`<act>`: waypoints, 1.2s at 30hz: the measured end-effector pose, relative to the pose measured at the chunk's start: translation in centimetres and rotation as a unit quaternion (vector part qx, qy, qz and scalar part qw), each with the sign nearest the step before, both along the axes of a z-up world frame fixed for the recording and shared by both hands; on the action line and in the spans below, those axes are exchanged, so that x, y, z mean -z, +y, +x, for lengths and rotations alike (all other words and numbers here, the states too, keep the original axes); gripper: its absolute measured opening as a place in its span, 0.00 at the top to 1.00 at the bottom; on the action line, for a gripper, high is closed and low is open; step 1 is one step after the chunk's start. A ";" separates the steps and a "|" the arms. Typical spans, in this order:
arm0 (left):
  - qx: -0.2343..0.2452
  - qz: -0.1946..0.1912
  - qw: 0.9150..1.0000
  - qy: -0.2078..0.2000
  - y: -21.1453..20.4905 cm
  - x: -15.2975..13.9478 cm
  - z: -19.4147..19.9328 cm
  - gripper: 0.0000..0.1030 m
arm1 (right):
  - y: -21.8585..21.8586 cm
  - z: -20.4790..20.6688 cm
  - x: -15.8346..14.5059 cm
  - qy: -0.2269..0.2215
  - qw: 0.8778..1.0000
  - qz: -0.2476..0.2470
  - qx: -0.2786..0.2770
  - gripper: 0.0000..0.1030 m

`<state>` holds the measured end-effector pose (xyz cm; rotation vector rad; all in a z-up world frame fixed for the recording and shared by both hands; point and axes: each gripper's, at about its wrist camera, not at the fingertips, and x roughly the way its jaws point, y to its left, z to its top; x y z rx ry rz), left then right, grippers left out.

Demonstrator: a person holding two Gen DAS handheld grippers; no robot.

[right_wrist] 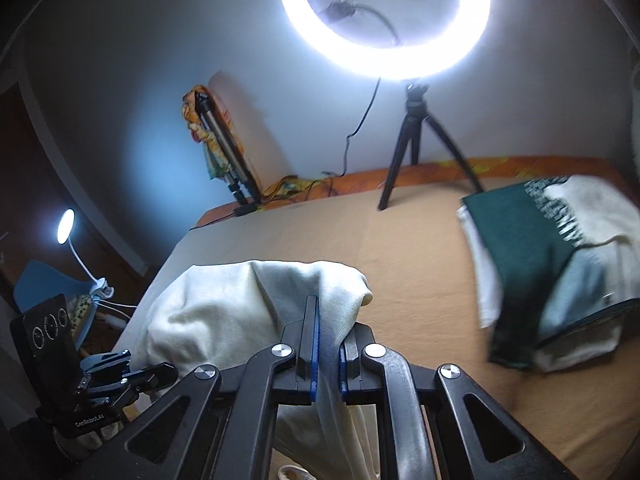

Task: Fold small clothes
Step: 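Carry the folded camisole with both grippers onto the green folded cloth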

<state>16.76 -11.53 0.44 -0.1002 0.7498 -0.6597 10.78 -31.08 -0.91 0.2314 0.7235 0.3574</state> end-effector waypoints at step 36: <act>0.102 -0.026 0.994 -0.043 -25.2 1.3 11.4 0.90 | -24.6 9.9 -3.7 -0.023 0.982 -0.130 0.135 0.95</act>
